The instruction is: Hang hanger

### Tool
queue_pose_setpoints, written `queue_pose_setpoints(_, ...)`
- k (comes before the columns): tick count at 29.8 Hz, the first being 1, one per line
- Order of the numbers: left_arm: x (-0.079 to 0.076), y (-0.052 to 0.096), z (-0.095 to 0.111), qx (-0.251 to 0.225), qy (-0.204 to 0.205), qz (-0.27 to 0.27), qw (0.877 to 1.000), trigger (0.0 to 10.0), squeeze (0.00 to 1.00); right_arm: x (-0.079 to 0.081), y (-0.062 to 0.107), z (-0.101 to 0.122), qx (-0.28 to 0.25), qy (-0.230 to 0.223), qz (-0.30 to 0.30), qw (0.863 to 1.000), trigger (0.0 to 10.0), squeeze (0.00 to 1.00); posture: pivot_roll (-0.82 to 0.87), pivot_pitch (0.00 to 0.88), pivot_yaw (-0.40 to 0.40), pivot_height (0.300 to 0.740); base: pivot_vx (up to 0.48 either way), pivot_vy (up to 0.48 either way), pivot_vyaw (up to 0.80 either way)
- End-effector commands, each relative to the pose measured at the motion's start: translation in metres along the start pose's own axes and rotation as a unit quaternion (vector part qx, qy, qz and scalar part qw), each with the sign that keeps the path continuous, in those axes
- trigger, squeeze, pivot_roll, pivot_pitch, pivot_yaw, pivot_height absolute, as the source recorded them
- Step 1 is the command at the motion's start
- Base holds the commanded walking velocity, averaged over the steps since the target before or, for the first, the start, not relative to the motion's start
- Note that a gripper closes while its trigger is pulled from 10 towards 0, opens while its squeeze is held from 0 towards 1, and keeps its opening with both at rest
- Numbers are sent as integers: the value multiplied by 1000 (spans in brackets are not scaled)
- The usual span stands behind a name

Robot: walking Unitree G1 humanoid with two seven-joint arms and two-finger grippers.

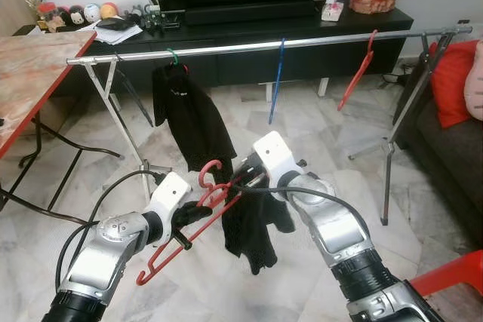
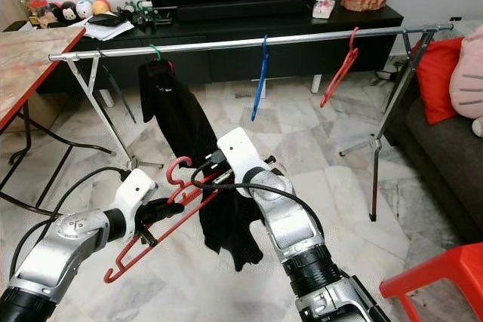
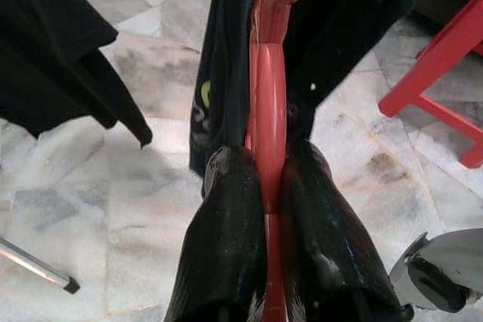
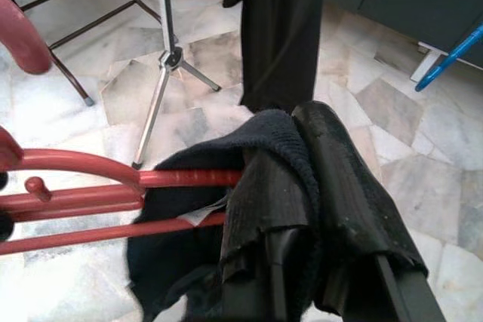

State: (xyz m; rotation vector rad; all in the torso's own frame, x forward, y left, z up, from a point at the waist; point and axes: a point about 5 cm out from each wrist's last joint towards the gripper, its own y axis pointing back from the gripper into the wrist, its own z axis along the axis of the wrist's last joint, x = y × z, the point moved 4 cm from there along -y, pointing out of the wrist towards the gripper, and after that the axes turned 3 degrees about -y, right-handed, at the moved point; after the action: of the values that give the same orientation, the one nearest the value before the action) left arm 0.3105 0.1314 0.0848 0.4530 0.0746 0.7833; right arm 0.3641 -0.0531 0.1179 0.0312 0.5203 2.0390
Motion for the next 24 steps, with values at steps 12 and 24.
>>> queue_pose_setpoints(12, 1, -6, 9, -14, -2, -13, 1000, 10000, 0, 12, 12, 29, -43, 1, 33, 999, 10000, 0, -63, 0, 79, 740, 0, 0, 0)
queue_pose_setpoints(24, -5, -7, 6, -7, 4, -38, 999, 10000, 0, 27, 24, 39, -50, 44, 100, 993, 10000, 0, -68, 9, 82, 740, 0, 0, 0)
